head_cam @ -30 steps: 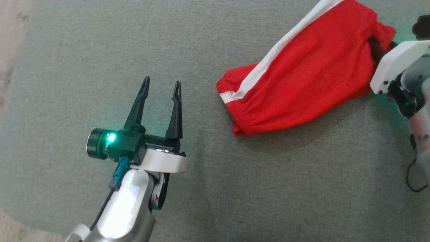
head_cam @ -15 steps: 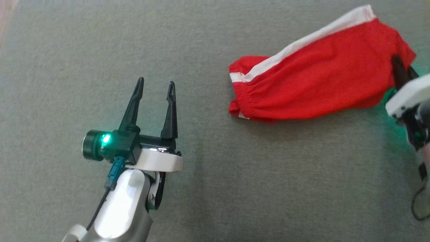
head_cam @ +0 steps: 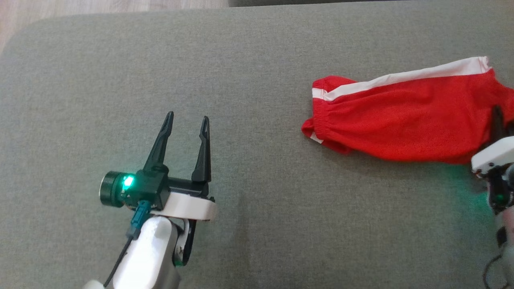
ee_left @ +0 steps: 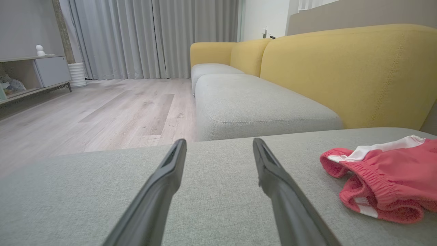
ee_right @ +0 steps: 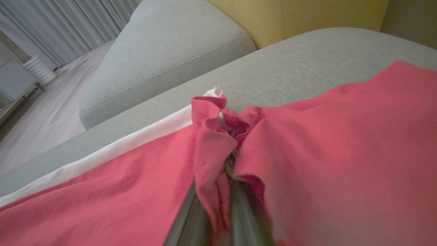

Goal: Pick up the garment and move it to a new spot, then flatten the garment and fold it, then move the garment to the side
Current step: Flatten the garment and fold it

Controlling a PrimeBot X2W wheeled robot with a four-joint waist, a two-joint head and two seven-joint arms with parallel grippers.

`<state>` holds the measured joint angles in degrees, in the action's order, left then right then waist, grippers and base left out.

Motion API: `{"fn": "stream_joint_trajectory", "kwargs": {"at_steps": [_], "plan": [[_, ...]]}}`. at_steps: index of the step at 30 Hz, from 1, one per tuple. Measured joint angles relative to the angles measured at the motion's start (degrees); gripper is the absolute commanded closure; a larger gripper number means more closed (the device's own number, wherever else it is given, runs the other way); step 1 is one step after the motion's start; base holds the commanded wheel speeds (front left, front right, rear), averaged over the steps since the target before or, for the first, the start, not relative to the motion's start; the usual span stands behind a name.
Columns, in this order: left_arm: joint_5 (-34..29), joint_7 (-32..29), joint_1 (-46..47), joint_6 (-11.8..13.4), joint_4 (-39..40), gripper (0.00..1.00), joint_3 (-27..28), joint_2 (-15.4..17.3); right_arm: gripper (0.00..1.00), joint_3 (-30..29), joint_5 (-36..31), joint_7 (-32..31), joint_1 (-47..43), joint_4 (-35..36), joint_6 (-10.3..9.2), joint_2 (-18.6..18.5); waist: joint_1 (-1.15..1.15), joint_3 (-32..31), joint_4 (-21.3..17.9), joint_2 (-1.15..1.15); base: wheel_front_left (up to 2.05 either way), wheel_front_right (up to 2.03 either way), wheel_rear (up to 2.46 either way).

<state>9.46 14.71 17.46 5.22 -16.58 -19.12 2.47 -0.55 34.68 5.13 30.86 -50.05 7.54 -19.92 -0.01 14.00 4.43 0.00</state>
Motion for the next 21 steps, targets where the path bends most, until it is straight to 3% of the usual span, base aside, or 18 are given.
{"fn": "stream_joint_trajectory", "kwargs": {"at_steps": [10, 21], "plan": [[-0.03, 0.0, -1.22, -0.7, -1.2, 0.0, 0.97, 0.01, 1.0, 0.25, -0.76, 2.21, 0.14, 4.64, 0.0, 5.42, 0.0, -1.98, 1.26, 0.0, 0.0, 0.0, 0.0], [-0.38, 0.0, -2.89, -1.41, -1.66, 0.0, 1.82, 0.02, 1.0, 11.92, 2.56, 2.44, 0.12, 13.93, 0.0, 13.46, 0.0, -5.75, 3.28, 0.0, 0.0, 0.0, 0.0]]}}
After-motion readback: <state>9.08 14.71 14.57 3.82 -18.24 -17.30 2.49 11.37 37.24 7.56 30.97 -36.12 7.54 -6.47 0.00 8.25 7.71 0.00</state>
